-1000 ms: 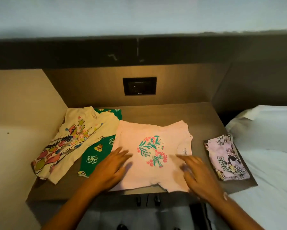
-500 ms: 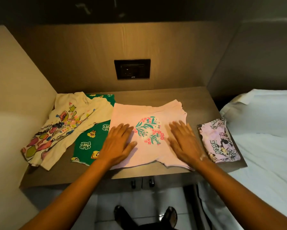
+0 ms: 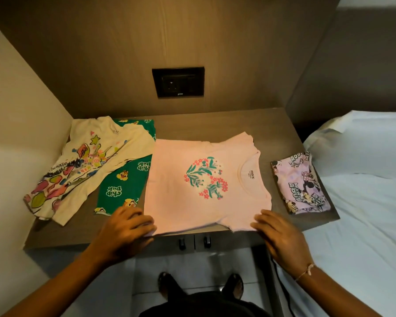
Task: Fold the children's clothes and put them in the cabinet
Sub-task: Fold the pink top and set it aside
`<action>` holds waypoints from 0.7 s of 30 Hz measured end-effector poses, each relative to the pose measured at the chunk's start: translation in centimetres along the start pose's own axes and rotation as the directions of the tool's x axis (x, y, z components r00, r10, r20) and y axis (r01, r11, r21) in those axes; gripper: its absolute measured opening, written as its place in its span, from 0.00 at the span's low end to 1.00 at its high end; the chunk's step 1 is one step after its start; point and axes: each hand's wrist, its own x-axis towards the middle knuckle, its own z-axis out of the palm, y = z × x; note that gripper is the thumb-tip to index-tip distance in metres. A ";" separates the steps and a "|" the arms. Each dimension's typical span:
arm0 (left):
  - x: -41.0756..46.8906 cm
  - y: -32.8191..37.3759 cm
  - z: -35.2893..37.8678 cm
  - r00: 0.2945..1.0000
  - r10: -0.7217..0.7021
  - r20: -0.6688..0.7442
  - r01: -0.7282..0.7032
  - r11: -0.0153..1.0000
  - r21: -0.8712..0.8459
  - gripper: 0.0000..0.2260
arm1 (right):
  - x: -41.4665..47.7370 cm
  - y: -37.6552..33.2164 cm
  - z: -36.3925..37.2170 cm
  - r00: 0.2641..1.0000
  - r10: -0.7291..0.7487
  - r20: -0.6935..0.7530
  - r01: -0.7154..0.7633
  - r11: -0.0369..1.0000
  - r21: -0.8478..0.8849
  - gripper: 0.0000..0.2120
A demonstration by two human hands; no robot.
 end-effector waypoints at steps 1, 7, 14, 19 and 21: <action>-0.3 0.6 0.0 1.000 0.013 -0.019 -0.013 1.000 0.011 0.12 | -0.1 -0.2 -0.3 1.000 0.017 -0.010 -0.017 1.000 0.008 0.08; 0.2 3.3 -4.1 0.919 -0.395 -0.005 0.350 0.818 -0.457 0.08 | 0.1 -2.1 -4.8 0.990 0.129 0.063 -0.140 0.962 0.233 0.08; 9.8 -1.5 -6.6 0.722 -0.652 0.233 0.615 0.449 -0.649 0.06 | 9.7 1.1 -7.1 0.985 0.150 0.085 -0.154 0.987 0.042 0.06; 15.8 -5.7 -3.5 0.661 -0.700 0.271 0.744 0.567 -0.353 0.10 | 15.0 4.7 -4.4 0.941 0.256 0.221 -0.241 0.966 -0.095 0.08; 16.9 -6.7 -2.4 0.645 -0.718 0.260 0.763 0.594 -0.255 0.11 | 15.9 5.5 -3.5 0.934 0.271 0.233 -0.236 0.957 -0.170 0.09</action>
